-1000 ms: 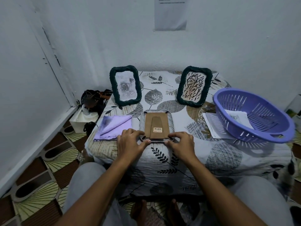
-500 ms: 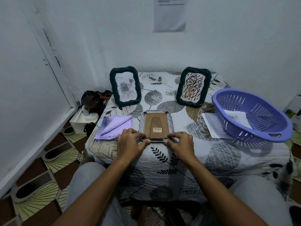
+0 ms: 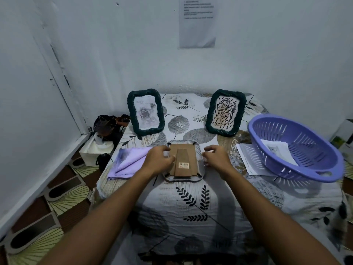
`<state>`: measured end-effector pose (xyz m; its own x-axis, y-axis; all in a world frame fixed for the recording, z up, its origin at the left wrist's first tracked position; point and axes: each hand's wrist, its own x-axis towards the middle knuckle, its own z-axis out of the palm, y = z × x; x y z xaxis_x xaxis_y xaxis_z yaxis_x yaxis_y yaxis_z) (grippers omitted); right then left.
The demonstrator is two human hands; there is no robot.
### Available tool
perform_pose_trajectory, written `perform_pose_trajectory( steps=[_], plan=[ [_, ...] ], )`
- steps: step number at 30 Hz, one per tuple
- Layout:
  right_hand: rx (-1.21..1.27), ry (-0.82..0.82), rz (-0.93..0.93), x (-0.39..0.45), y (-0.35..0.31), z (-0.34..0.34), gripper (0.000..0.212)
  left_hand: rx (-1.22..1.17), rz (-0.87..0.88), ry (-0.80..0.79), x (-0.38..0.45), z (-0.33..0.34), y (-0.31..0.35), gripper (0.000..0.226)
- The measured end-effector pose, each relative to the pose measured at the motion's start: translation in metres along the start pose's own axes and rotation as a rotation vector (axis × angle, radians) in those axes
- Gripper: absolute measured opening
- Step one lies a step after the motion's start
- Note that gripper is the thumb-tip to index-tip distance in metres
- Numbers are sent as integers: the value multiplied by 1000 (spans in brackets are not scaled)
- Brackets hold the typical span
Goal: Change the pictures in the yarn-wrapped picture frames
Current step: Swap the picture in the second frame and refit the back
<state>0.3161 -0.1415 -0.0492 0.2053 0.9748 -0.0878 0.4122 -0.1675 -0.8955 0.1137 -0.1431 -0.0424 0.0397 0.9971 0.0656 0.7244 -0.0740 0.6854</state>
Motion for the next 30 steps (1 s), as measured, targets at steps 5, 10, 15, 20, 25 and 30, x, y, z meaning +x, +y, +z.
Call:
perform_pose_trajectory(
  steps=[5, 10, 15, 20, 25, 30],
  plan=[
    [63, -76, 153, 12, -2, 1, 13, -130, -108, -12, 9, 13, 0, 41],
    [398, -213, 348, 17, -9, -6, 11, -416, -232, 11, 11, 14, 1, 41],
    [599, -292, 253, 6, -42, -34, 22, -711, -260, -9, 14, 2, 14, 17],
    [408, -142, -25, -6, -83, -47, 20, -839, -176, -29, 19, -12, 61, 7],
    [81, -21, -345, -19, -101, -35, 24, -1070, -264, -165, 22, -20, 101, 15],
    [-188, 36, -508, -22, -100, -28, 22, -1229, -304, -157, 22, -12, 95, 10]
  ],
)
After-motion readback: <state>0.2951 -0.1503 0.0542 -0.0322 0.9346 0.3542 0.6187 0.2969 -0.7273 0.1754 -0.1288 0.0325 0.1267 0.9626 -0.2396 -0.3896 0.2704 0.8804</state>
